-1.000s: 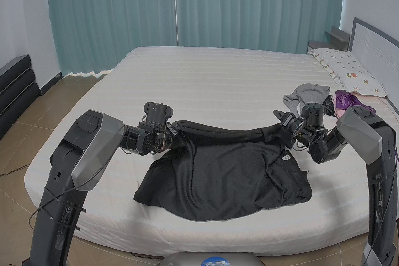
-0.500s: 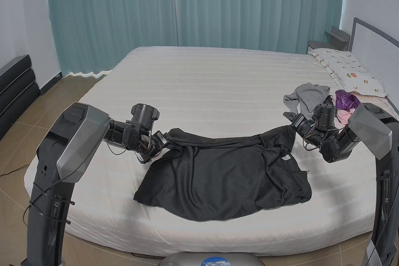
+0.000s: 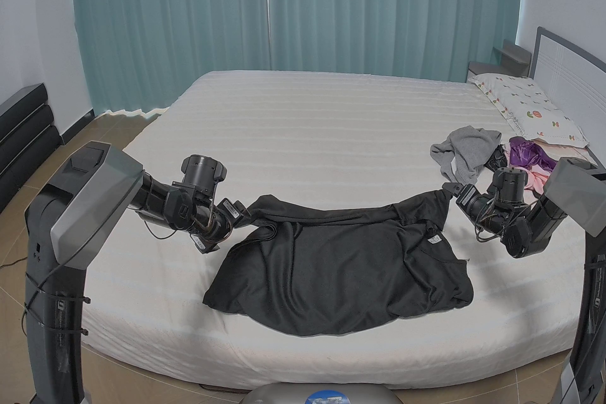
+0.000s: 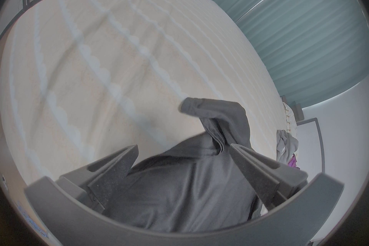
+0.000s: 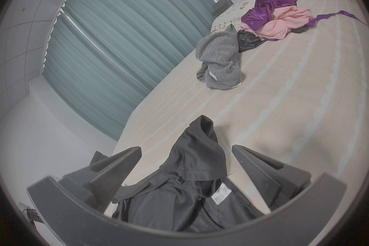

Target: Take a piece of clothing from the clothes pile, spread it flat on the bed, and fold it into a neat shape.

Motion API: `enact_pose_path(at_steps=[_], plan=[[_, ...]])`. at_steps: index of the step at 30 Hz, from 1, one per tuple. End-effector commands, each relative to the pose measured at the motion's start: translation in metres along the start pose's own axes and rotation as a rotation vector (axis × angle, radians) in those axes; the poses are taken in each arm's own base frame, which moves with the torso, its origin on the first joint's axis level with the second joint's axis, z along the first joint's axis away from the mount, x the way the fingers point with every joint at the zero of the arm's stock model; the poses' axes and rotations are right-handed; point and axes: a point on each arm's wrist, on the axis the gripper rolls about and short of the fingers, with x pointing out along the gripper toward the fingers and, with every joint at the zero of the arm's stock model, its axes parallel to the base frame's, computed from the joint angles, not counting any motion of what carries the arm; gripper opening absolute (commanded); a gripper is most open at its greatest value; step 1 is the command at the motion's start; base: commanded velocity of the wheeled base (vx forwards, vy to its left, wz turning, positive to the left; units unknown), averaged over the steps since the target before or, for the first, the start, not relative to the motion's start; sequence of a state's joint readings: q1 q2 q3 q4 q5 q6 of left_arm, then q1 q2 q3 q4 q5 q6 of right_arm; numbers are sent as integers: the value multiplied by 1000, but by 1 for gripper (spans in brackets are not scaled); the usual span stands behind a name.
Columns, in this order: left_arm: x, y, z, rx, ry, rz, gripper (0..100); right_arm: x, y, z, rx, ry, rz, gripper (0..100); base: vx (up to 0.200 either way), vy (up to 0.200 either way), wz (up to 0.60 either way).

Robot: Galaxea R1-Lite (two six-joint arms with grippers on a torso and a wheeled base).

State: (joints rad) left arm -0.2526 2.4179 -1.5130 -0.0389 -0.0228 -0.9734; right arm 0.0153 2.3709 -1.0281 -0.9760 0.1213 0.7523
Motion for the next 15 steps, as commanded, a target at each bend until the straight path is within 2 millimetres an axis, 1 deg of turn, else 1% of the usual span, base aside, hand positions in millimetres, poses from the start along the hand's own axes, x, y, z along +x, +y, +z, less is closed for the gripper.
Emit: enact_pose_path(at_steps=[1, 3, 5, 8, 13, 15], plan=[[-33, 5, -6, -20, -16, -38, 100, -32, 17, 8, -1, -5, 55, 100, 0, 0, 0], [-37, 5, -9, -54, -15, -45, 100, -42, 23, 11, -2, -2, 71, 100, 0, 0, 0], [-43, 2, -9, -87, -20, -60, 100, -47, 27, 8, -3, 10, 80, 100, 0, 0, 0], [-48, 0, -10, -113, -17, -71, 100, -50, 28, -1, 1, 45, 83, 100, 0, 0, 0], [-54, -3, -22, -110, 7, -73, 100, -52, 31, -13, 2, 61, 102, 100, 0, 0, 0], [-57, -5, -27, -116, 13, -83, 100, -54, 33, -16, -1, 64, 111, 100, 0, -200, 0]])
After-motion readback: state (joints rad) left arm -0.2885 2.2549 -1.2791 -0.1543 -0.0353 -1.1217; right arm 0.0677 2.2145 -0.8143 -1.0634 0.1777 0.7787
